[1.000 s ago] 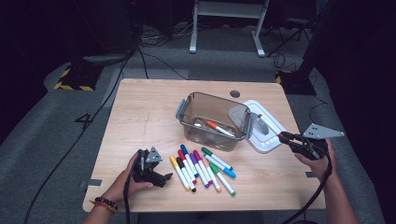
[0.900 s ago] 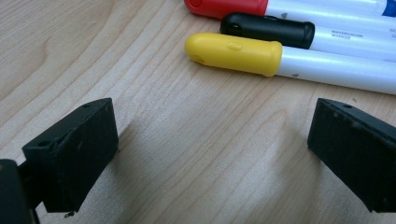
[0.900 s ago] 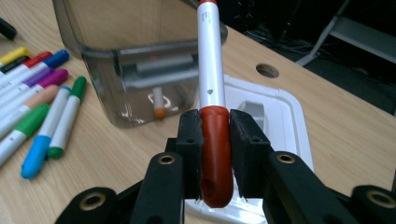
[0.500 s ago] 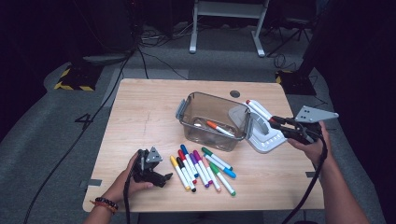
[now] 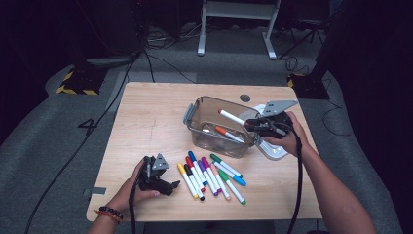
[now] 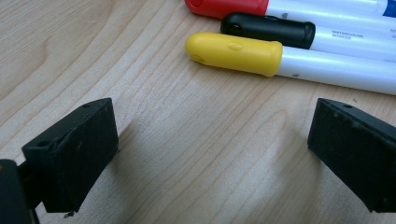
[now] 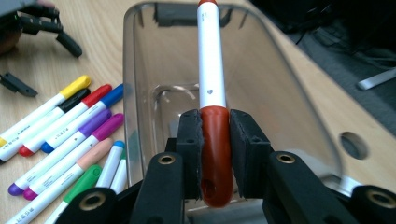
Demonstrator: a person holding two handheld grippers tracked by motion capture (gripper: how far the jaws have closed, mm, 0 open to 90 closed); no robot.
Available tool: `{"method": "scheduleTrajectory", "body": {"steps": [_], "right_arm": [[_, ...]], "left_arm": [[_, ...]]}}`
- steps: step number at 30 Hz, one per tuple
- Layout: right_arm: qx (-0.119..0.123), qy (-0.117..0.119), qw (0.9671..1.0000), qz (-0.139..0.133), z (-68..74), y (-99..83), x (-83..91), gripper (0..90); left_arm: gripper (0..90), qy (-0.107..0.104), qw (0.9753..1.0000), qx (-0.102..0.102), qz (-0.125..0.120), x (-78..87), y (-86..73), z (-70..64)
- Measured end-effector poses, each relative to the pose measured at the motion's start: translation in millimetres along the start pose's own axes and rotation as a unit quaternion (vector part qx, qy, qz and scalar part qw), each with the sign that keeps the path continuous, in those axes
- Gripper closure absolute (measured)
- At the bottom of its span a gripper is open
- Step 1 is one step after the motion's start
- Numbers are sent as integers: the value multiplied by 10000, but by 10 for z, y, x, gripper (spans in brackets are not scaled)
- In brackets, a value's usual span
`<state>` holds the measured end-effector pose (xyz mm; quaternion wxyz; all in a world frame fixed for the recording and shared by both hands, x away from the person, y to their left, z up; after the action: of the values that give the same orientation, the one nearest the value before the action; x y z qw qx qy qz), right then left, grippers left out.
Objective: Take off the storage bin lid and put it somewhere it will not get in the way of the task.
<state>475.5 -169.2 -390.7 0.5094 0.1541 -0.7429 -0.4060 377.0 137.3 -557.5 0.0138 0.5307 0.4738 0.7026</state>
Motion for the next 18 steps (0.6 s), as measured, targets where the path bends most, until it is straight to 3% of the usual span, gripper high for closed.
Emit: {"method": "scheduleTrajectory", "body": {"steps": [7, 11, 12, 18], "right_arm": [[78, 319, 9986, 404, 100, 42, -306, 752], [62, 387, 9976, 570, 110, 44, -420, 751], [167, 355, 9967, 717, 103, 38, -465, 751], [78, 470, 9950, 880, 59, 24, -573, 751]], "left_arm": [[20, -13, 10000, 16, -3, -1, 0, -3], [20, -2, 10000, -1, 1, 0, 0, 0], [20, -15, 10000, 11, -4, -2, 0, -3], [20, -17, 10000, 6, -4, -2, 1, -2]]}}
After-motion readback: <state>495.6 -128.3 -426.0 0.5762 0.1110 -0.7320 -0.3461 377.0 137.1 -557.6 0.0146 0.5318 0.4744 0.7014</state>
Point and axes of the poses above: each handheld gripper's, and its own axes: x roughly backward along the jaws, y roughly out of its top, z roughly to its left, the point moved 7 cm from there along -x, roughly forward along the jaws, and after that the axes turned 1 degree about -z, right-handed, at the moved point
